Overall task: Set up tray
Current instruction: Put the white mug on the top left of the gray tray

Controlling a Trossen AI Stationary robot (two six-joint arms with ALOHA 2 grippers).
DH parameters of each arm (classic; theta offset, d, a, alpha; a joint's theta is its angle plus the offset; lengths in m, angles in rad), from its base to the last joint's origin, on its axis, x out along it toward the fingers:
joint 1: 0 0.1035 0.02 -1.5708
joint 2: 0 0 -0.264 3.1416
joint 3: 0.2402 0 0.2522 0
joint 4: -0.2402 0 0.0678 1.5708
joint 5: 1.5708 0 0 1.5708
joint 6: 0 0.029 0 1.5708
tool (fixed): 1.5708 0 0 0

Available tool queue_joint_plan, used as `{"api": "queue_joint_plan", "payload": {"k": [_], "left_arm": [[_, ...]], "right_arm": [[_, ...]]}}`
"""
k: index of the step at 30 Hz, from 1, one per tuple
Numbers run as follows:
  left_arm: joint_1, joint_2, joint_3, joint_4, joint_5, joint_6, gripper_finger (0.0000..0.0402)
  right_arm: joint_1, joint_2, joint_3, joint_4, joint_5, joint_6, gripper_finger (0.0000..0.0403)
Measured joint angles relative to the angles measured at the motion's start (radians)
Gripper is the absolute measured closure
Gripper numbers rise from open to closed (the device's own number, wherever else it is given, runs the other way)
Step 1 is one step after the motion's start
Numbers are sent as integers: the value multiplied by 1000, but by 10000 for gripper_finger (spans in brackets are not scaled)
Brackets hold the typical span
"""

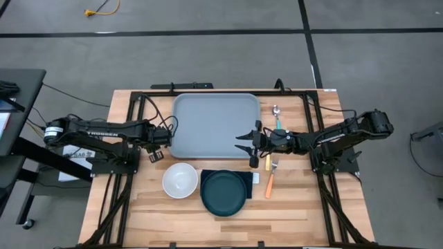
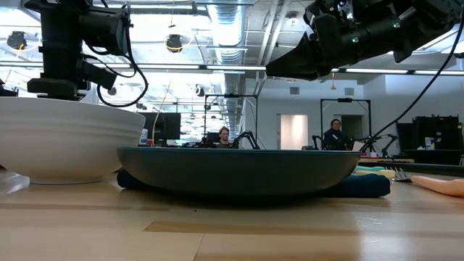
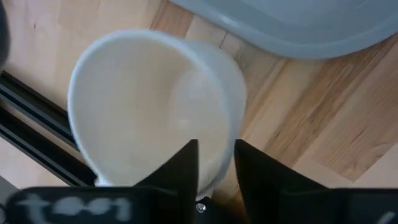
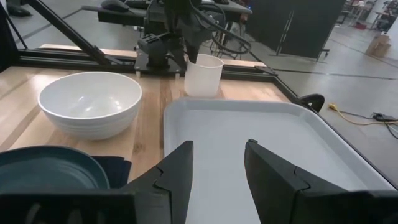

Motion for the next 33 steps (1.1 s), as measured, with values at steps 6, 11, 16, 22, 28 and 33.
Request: {"api": "queue_joint_plan", "payload": {"k": [6,11,16,22,28,33], "left_arm": [[0,0,0,1,3,0,389],[0,0,0,3,1,1,394],[0,0,0,3,4,17,399],[-1,0,26,-35,37,105,399],[-1,-1,112,-64,38,238,399],[-8,-1,211,-68,49,542,399]], "right_arm": [[0,0,0,0,0,0,267],[0,0,0,0,0,0,267],[0,0,0,0,0,0,267],[0,0,0,0,0,0,267],[0,0,0,0,0,0,267],[0,0,0,0,0,0,267]]}}
